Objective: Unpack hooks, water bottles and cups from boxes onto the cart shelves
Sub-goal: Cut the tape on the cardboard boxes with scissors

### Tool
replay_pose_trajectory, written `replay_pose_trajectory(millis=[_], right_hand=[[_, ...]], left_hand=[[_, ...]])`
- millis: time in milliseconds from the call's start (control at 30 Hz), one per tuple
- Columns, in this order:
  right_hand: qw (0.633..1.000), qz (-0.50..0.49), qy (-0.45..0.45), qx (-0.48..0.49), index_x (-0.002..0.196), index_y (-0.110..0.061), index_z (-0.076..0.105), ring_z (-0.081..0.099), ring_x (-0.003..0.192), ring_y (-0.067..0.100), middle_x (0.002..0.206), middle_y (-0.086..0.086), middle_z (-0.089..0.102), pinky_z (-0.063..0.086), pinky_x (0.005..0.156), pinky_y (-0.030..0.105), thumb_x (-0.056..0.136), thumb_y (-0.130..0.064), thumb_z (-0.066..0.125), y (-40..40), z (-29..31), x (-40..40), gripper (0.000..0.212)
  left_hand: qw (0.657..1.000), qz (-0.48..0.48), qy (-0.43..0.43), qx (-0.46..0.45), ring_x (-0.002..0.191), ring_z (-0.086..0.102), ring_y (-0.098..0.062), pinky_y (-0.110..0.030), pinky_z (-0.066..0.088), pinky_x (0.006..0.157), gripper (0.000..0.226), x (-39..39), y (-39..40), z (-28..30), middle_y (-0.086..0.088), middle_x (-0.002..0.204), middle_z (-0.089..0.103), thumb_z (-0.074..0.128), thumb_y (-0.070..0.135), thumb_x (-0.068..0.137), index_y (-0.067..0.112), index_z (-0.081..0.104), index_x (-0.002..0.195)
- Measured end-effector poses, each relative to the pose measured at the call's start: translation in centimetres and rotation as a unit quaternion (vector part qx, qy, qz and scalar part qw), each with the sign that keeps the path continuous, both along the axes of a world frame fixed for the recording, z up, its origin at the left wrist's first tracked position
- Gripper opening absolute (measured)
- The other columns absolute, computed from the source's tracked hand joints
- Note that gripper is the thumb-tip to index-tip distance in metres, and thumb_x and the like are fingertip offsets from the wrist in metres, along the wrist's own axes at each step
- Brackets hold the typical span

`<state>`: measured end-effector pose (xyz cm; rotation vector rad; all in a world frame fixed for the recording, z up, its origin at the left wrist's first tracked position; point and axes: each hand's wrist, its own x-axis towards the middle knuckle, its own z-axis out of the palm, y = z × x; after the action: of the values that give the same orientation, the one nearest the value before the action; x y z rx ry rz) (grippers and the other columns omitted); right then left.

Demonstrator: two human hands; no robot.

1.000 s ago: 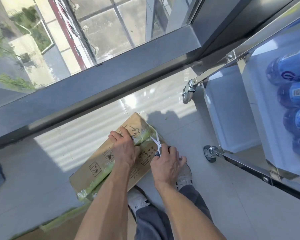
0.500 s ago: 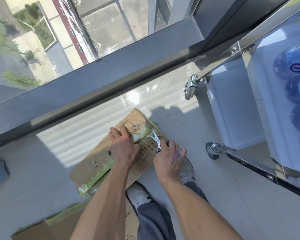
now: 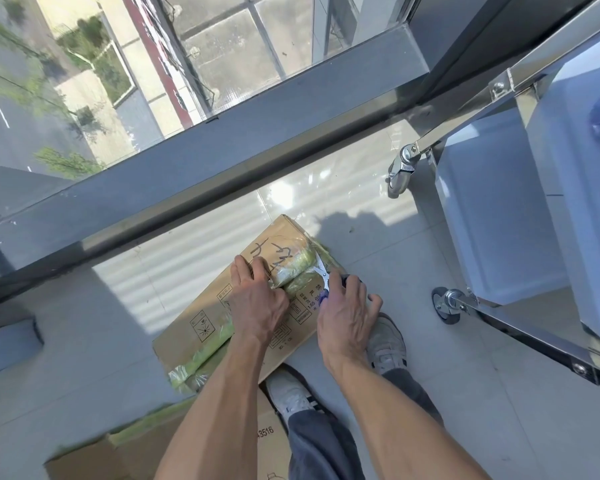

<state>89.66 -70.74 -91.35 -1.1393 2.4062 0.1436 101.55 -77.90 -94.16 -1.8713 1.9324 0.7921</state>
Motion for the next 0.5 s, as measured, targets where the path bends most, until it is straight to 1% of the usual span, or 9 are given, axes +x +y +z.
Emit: replay_pose_trajectory(millis=[100, 167, 233, 300, 367, 400, 500], right_hand=[[1.000, -0.010, 0.011, 0.002, 0.118, -0.026, 0.053, 0.050, 0.096, 0.019, 0.101, 0.000, 0.052, 0.030, 0.090, 0.037, 0.081, -0.014, 0.068, 0.4, 0.1, 0.2, 0.042], [1.000, -0.015, 0.017, -0.001, 0.115, -0.025, 0.055, 0.050, 0.092, 0.018, 0.098, 0.000, 0.052, 0.031, 0.089, 0.037, 0.081, -0.013, 0.067, 0.4, 0.4, 0.6, 0.038], [0.999, -0.030, 0.023, -0.002, 0.110, -0.024, 0.057, 0.049, 0.089, 0.019, 0.095, 0.000, 0.051, 0.032, 0.088, 0.037, 0.080, -0.012, 0.066, 0.6, 0.7, 1.2, 0.034], [0.998, -0.053, 0.024, 0.006, 0.109, -0.023, 0.058, 0.049, 0.088, 0.019, 0.095, 0.000, 0.051, 0.032, 0.088, 0.037, 0.082, -0.012, 0.064, 1.0, 0.9, 1.6, 0.030], [0.998, -0.060, 0.020, 0.018, 0.111, -0.024, 0.057, 0.049, 0.090, 0.019, 0.097, 0.000, 0.050, 0.032, 0.090, 0.038, 0.085, -0.014, 0.062, 1.1, 1.0, 1.9, 0.027], [0.998, -0.060, 0.019, 0.022, 0.111, -0.024, 0.057, 0.049, 0.090, 0.019, 0.098, 0.000, 0.050, 0.033, 0.091, 0.038, 0.086, -0.015, 0.061, 1.2, 1.0, 2.0, 0.027], [0.997, -0.063, 0.032, 0.013, 0.108, -0.023, 0.059, 0.051, 0.090, 0.020, 0.097, 0.000, 0.051, 0.034, 0.090, 0.039, 0.085, -0.014, 0.063, 2.2, 1.2, 1.6, 0.025]], left_hand=[[1.000, -0.016, -0.016, 0.009, 0.138, 0.034, -0.037, -0.046, 0.055, 0.089, 0.050, -0.1, 0.2, -0.1, -0.019, 0.147, 0.031, 0.049, 0.019, 0.079, 0.014, 0.038, 0.127], [1.000, -0.011, -0.026, -0.001, 0.143, 0.029, -0.037, -0.045, 0.054, 0.090, 0.050, -0.3, 0.4, -0.2, -0.020, 0.153, 0.026, 0.049, 0.017, 0.082, 0.013, 0.037, 0.131], [0.999, 0.010, -0.036, -0.016, 0.143, 0.028, -0.038, -0.045, 0.052, 0.093, 0.051, -1.1, 0.9, -0.3, -0.022, 0.155, 0.026, 0.048, 0.011, 0.084, 0.010, 0.038, 0.133], [0.998, 0.041, -0.042, -0.019, 0.144, 0.025, -0.039, -0.047, 0.047, 0.102, 0.052, -2.0, 1.7, -0.4, -0.023, 0.157, 0.025, 0.046, 0.004, 0.086, 0.009, 0.037, 0.137], [0.998, 0.051, -0.045, -0.019, 0.147, 0.017, -0.040, -0.050, 0.038, 0.110, 0.055, -2.5, 2.5, -0.8, -0.024, 0.159, 0.019, 0.043, 0.001, 0.088, 0.008, 0.033, 0.141], [0.997, 0.052, -0.044, -0.022, 0.148, 0.015, -0.040, -0.051, 0.037, 0.111, 0.055, -2.4, 2.8, -1.0, -0.024, 0.160, 0.017, 0.042, 0.001, 0.088, 0.008, 0.032, 0.142], [0.998, 0.048, -0.039, -0.027, 0.149, 0.013, -0.039, -0.053, 0.042, 0.107, 0.054, -1.9, 2.9, -1.5, -0.024, 0.160, 0.014, 0.042, 0.001, 0.089, 0.011, 0.030, 0.141]])
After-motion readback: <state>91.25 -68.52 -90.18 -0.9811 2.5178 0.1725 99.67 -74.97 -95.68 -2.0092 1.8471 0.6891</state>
